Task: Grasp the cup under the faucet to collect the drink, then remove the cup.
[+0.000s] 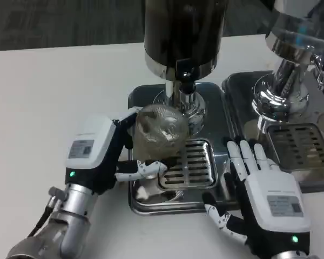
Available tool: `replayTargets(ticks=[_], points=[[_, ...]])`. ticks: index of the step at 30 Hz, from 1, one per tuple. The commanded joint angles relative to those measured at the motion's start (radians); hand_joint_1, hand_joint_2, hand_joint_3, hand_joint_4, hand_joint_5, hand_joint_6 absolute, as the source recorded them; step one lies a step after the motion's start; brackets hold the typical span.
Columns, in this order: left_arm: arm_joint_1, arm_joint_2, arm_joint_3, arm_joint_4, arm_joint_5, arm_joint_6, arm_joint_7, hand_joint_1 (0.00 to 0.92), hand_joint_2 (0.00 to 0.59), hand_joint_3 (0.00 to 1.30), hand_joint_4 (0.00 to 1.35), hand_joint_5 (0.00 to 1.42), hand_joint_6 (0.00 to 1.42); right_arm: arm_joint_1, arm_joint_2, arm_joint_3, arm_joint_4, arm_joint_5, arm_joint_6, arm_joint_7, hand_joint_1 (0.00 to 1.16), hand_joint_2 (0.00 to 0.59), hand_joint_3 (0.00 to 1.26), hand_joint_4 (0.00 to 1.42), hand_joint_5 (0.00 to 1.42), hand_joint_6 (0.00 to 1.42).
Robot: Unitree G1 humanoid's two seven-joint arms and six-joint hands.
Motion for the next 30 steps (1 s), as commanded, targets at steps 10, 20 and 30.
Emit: replayTargets(ticks=[10, 20, 30], points=[[-0.091, -0.091, -0.051, 0.096, -0.006, 0.054, -0.054, 0.483, 0.079, 0.46, 0.64, 0.89, 1.15, 0.042, 0.009, 0.002, -0.053, -0.011, 0.031, -0.003, 0.41, 0.367, 0.02, 0.0, 0.0, 0.16], [-0.084, -0.125, -0.066, 0.128, -0.033, 0.072, -0.128, 0.449, 0.059, 0.47, 0.65, 0.92, 1.18, 0.062, 0.005, -0.003, -0.076, -0.009, 0.039, 0.004, 0.42, 0.367, 0.02, 0.0, 0.0, 0.16], [-0.086, -0.098, -0.061, 0.123, -0.067, 0.037, -0.208, 0.098, 0.034, 0.08, 0.23, 0.68, 0.92, 0.052, 0.0, -0.004, -0.064, 0.001, 0.031, 0.01, 0.42, 0.373, 0.01, 0.0, 0.0, 0.16]])
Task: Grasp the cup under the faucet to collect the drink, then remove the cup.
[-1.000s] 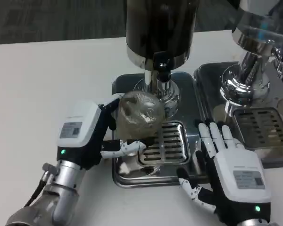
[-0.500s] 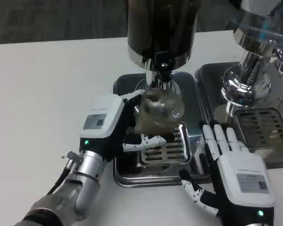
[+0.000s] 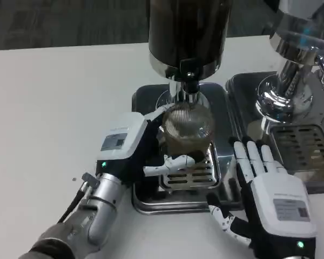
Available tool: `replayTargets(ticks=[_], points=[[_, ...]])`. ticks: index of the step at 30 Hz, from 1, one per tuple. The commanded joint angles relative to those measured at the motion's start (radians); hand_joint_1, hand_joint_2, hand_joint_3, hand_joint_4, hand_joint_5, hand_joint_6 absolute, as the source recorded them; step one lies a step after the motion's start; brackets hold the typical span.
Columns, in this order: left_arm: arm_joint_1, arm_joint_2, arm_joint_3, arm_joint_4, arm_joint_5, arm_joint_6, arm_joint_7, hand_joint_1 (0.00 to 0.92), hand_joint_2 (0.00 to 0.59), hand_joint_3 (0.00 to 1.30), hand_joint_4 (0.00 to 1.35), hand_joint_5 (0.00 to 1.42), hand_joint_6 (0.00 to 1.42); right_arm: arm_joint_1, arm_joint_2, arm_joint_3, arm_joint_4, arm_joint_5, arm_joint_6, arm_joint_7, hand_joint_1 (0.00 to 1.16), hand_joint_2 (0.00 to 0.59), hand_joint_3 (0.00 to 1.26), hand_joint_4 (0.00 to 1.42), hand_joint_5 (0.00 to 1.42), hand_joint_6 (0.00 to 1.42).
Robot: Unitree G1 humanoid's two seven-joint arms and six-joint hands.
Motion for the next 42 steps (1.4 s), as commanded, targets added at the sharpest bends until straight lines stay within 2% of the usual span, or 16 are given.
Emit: replayTargets(ticks=[1, 5, 8, 14, 18, 22, 23, 28, 32, 36, 42], points=[[0.016, 0.016, -0.006, 0.009, -0.007, -0.023, -0.064, 0.078, 0.03, 0.07, 0.22, 0.67, 0.9, -0.002, -0.004, -0.006, 0.006, 0.011, -0.004, 0.01, 0.42, 0.374, 0.01, 0.0, 0.0, 0.16], [0.026, 0.038, 0.002, -0.005, -0.022, -0.049, -0.053, 0.01, 0.003, 0.05, 0.19, 0.62, 0.81, -0.008, -0.006, -0.011, 0.011, 0.018, -0.007, 0.01, 0.43, 0.374, 0.01, 0.0, 0.0, 0.16], [0.043, 0.062, 0.018, -0.025, -0.038, -0.086, -0.045, 0.0, 0.0, 0.04, 0.17, 0.57, 0.72, -0.007, -0.008, -0.023, 0.011, 0.032, -0.01, 0.007, 0.43, 0.372, 0.01, 0.0, 0.0, 0.16], [0.119, 0.156, 0.091, -0.103, -0.113, -0.231, -0.104, 0.0, 0.0, 0.0, 0.17, 0.52, 0.64, -0.008, -0.009, -0.075, 0.017, 0.114, -0.037, 0.008, 0.42, 0.368, 0.01, 0.0, 0.0, 0.16], [0.195, 0.212, 0.161, -0.225, -0.158, -0.299, -0.104, 0.0, 0.0, 0.0, 0.2, 0.51, 0.6, -0.023, -0.011, -0.101, 0.032, 0.164, -0.065, 0.006, 0.42, 0.365, 0.01, 0.0, 0.0, 0.16], [0.246, 0.236, 0.216, -0.342, -0.192, -0.326, -0.148, 0.0, 0.0, 0.0, 0.01, 0.28, 0.25, -0.04, -0.007, -0.123, 0.068, 0.223, -0.097, 0.01, 0.42, 0.362, 0.0, 0.0, 0.0, 0.16], [0.258, 0.246, 0.23, -0.38, -0.221, -0.346, -0.181, 0.0, 0.007, 0.0, 0.0, 0.24, 0.19, -0.043, -0.007, -0.126, 0.075, 0.232, -0.102, 0.009, 0.42, 0.358, 0.0, 0.0, 0.0, 0.16], [0.299, 0.255, 0.284, -0.526, -0.354, -0.39, -0.343, 0.0, 0.022, 0.0, 0.0, 0.11, 0.05, -0.058, -0.005, -0.129, 0.093, 0.247, -0.119, 0.002, 0.42, 0.358, 0.0, 0.0, 0.0, 0.15], [0.317, 0.25, 0.316, -0.634, -0.468, -0.404, -0.472, 0.0, 0.027, 0.0, 0.0, 0.05, 0.0, -0.065, -0.003, -0.133, 0.099, 0.248, -0.121, 0.0, 0.42, 0.362, 0.0, 0.0, 0.0, 0.15], [0.299, 0.248, 0.316, -0.677, -0.582, -0.386, -0.635, 0.0, 0.025, 0.0, 0.0, 0.0, 0.0, -0.061, -0.001, -0.136, 0.096, 0.247, -0.12, -0.003, 0.42, 0.364, 0.0, 0.0, 0.0, 0.15], [0.239, 0.198, 0.324, -0.675, -0.684, -0.351, -0.823, 0.0, 0.023, 0.0, 0.0, 0.01, 0.0, -0.057, 0.007, -0.14, 0.094, 0.243, -0.114, -0.011, 0.42, 0.366, 0.0, 0.0, 0.0, 0.15]])
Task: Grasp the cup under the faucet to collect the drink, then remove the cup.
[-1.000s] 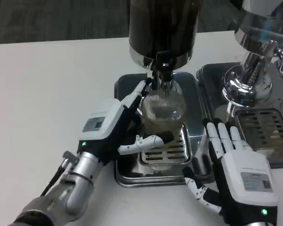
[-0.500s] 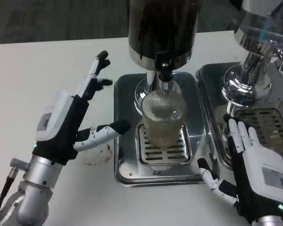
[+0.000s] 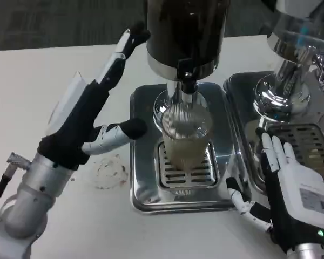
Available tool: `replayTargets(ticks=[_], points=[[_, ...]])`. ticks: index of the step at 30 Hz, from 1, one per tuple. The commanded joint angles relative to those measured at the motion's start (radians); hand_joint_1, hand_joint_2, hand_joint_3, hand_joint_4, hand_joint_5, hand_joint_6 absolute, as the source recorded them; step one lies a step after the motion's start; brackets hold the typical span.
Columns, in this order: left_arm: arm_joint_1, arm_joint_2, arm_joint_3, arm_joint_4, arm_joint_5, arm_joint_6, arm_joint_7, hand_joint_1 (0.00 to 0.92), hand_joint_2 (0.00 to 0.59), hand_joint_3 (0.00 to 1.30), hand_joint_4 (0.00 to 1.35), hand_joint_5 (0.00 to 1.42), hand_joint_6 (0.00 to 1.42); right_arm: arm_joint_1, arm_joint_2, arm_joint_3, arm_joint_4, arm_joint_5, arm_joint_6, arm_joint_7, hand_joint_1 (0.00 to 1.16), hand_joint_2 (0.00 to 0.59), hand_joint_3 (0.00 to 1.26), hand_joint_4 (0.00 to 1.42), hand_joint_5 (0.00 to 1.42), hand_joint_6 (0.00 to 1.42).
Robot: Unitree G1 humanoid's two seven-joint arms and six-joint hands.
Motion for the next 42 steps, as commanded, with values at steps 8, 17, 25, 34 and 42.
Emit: replayTargets(ticks=[8, 17, 25, 34, 42], points=[[-0.1, -0.095, 0.02, 0.014, -0.048, 0.023, -0.205, 0.0, 0.023, 0.0, 0.0, 0.05, 0.0, 0.029, 0.03, -0.012, -0.008, -0.007, 0.014, -0.045, 0.42, 0.366, 0.0, 0.0, 0.0, 0.15], [-0.159, -0.139, 0.039, 0.08, -0.032, 0.03, -0.268, 0.0, 0.029, 0.0, 0.0, 0.08, 0.01, 0.039, 0.04, -0.013, -0.011, -0.009, 0.017, -0.06, 0.42, 0.366, 0.0, 0.0, 0.0, 0.15], [-0.142, -0.141, 0.033, 0.043, 0.038, -0.009, -0.267, 0.0, 0.039, 0.0, 0.0, 0.17, 0.13, 0.03, 0.044, -0.01, -0.001, -0.006, 0.014, -0.059, 0.42, 0.366, 0.0, 0.0, 0.0, 0.15], [-0.098, -0.132, 0.026, 0.003, 0.064, -0.018, -0.269, 0.0, 0.041, 0.0, 0.0, 0.18, 0.14, 0.019, 0.04, -0.008, 0.013, 0.005, 0.004, -0.05, 0.42, 0.366, 0.0, 0.0, 0.0, 0.15], [-0.078, -0.091, 0.026, -0.041, 0.301, -0.058, -0.156, 0.0, 0.05, 0.0, 0.0, 0.19, 0.14, 0.006, 0.03, -0.016, 0.029, 0.039, -0.031, -0.042, 0.42, 0.367, 0.0, 0.0, 0.0, 0.17]])
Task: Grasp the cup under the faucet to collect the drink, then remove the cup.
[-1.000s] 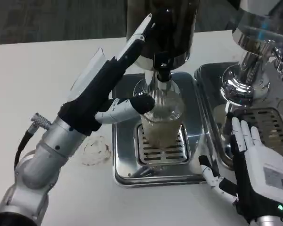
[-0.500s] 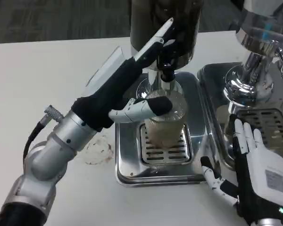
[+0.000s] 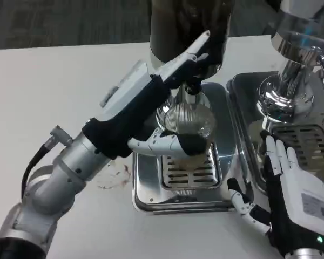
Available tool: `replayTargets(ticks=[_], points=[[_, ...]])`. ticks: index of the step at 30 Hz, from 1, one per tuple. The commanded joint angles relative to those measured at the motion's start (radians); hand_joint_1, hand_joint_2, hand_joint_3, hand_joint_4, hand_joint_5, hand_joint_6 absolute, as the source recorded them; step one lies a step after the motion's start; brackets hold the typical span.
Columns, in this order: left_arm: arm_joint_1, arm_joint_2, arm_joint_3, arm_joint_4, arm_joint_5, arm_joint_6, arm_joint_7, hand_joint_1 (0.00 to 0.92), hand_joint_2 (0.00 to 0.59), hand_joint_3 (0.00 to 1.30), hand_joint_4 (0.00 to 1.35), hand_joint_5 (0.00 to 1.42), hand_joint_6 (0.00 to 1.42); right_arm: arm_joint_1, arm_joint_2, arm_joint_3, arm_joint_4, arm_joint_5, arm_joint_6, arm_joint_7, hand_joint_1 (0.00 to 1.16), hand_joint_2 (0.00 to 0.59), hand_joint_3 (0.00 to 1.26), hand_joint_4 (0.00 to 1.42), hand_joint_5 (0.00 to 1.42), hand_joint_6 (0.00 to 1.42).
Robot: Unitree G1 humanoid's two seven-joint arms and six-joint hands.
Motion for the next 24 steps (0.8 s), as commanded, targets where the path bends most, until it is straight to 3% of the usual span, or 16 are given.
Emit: replayTargets(ticks=[1, 11, 19, 21, 24], points=[[0.03, 0.016, -0.023, -0.016, 0.131, -0.028, 0.045, 0.0, 0.05, 0.0, 0.0, 0.19, 0.14, -0.011, -0.009, -0.011, 0.011, 0.019, -0.02, 0.001, 0.42, 0.367, 0.0, 0.0, 0.0, 0.17], [0.042, 0.042, -0.047, -0.053, 0.275, -0.029, 0.168, 0.0, 0.055, 0.0, 0.0, 0.19, 0.14, -0.023, -0.008, -0.007, 0.025, 0.022, -0.019, 0.001, 0.42, 0.361, 0.0, 0.0, 0.0, 0.18], [0.039, 0.055, -0.071, -0.06, 0.321, -0.018, 0.221, 0.0, 0.053, 0.0, 0.0, 0.19, 0.14, -0.03, -0.007, -0.01, 0.032, 0.037, -0.028, 0.003, 0.43, 0.354, 0.0, 0.0, 0.0, 0.19], [0.038, 0.058, -0.076, -0.058, 0.317, -0.017, 0.227, 0.0, 0.053, 0.0, 0.0, 0.19, 0.14, -0.032, -0.011, -0.012, 0.034, 0.052, -0.044, 0.004, 0.44, 0.346, 0.0, 0.0, 0.0, 0.2], [0.037, 0.064, -0.08, -0.054, 0.309, -0.015, 0.234, 0.0, 0.052, 0.0, 0.0, 0.19, 0.14, -0.048, -0.025, -0.032, 0.055, 0.134, -0.136, 0.032, 0.46, 0.32, 0.0, 0.0, 0.0, 0.22]])
